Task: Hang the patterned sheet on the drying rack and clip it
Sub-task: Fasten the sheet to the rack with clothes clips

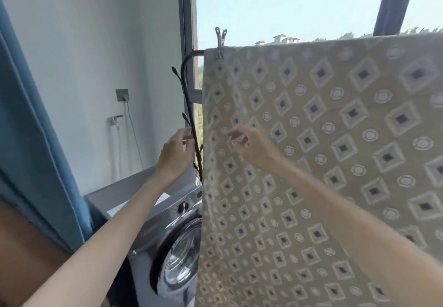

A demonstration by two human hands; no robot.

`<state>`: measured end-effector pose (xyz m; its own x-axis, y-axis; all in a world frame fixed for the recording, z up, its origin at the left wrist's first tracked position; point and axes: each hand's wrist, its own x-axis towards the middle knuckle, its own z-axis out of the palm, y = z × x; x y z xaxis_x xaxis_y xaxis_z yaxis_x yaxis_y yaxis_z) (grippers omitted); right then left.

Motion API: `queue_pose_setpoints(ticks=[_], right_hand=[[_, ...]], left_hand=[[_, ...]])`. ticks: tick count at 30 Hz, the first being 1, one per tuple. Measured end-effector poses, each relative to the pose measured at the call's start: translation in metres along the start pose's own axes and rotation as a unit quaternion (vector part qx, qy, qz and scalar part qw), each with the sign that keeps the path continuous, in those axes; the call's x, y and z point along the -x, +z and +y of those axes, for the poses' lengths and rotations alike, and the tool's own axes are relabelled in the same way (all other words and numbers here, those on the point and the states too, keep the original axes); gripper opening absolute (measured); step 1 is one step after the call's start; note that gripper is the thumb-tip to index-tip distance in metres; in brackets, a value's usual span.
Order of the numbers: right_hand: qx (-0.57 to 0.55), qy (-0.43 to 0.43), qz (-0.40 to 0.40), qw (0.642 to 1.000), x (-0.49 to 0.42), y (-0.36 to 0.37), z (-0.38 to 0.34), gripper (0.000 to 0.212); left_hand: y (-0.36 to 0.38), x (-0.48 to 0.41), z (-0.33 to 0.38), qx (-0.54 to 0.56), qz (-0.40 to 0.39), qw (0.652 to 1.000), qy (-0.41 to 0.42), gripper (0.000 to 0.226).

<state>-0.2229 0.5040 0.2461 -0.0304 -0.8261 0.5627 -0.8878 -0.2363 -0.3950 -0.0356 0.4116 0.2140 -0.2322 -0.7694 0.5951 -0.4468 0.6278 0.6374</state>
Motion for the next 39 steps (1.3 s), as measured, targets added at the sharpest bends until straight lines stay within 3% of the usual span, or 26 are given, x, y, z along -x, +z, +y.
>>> queue_pose_setpoints(ticks=[8,16,22,29,33,39], right_hand=[[0.0,0.02,-0.088,0.996,-0.058,0.092,0.039,0.029],[0.005,0.057,-0.108,0.993,-0.11,0.171,0.088,0.026],[0.037,0.052,-0.063,0.996,-0.131,0.221,0.115,0.029],[0.064,0.019,-0.006,0.998,-0.148,0.277,0.135,0.03],[0.072,0.052,0.018,0.996,-0.162,0.302,0.147,0.037],[0.116,0.063,0.07,0.989,-0.176,0.324,0.151,0.046]], left_hand=[[0.039,-0.056,-0.099,0.004,-0.038,0.998,-0.051,0.035],[0.087,-0.096,-0.193,0.012,-0.089,0.99,-0.112,0.038],[0.134,-0.112,-0.265,0.019,-0.157,0.973,-0.17,0.042],[0.196,-0.132,-0.327,0.032,-0.282,0.931,-0.232,0.067],[0.225,-0.141,-0.35,0.05,-0.331,0.909,-0.25,0.076],[0.259,-0.141,-0.369,0.066,-0.35,0.9,-0.252,0.063]])
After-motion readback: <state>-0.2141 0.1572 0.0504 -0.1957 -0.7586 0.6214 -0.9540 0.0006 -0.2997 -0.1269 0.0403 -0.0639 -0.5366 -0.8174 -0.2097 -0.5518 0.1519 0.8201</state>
